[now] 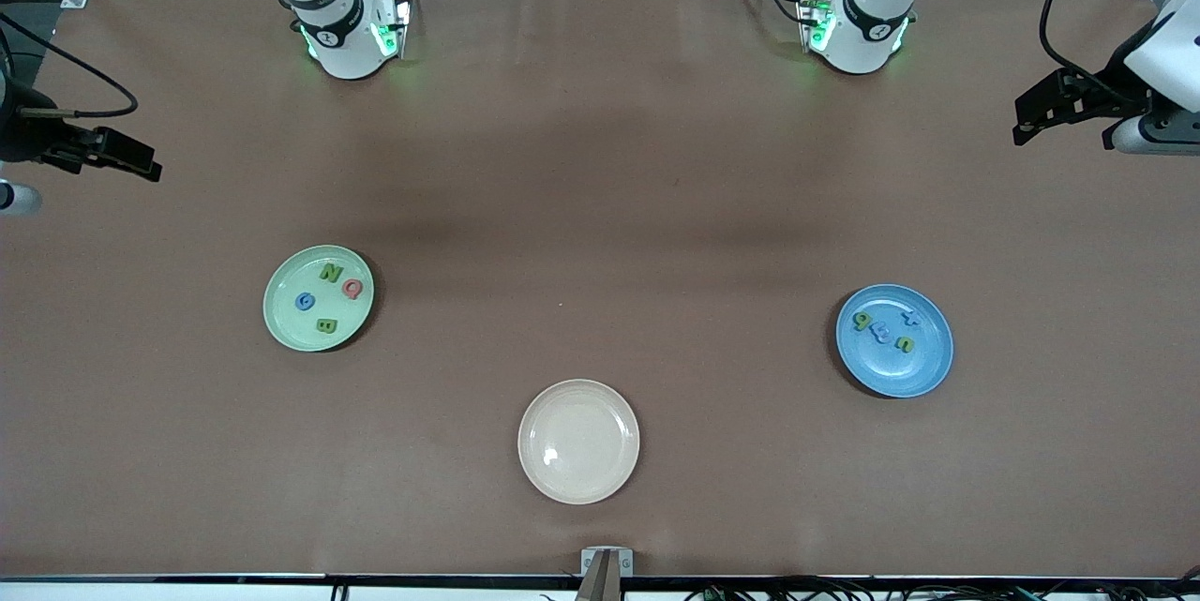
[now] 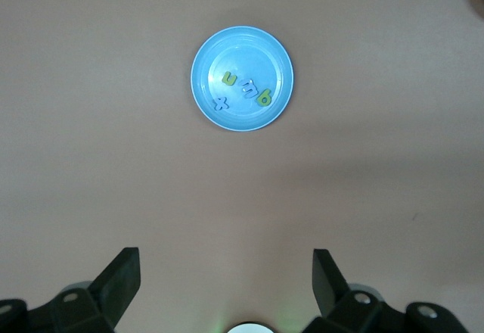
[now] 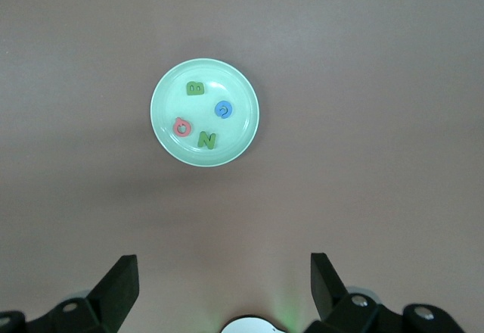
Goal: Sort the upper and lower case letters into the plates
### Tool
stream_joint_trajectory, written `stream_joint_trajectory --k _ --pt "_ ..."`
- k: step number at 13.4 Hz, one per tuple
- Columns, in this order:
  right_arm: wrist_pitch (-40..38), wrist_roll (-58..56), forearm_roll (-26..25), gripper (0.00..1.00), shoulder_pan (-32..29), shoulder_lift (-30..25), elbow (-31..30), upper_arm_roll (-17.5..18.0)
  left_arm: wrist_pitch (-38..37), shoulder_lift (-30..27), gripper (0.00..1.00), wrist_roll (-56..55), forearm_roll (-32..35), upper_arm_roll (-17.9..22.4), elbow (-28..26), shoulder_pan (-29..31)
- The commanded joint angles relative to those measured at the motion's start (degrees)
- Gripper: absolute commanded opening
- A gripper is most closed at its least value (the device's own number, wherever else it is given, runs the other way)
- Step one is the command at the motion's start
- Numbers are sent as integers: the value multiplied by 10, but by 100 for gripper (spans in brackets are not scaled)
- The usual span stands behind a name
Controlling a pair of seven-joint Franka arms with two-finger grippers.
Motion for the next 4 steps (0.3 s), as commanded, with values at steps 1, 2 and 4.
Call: stream_joint_trajectory --k 1,2,4 --pt "6 0 2 100 9 -35 -40 -12 -11 4 100 7 1 -1 13 2" --pt "8 0 3 100 6 -43 -44 -12 -11 4 100 8 1 -1 12 2" --pt "23 0 8 100 -1 -62 -69 -12 -12 4 100 9 1 -1 12 2"
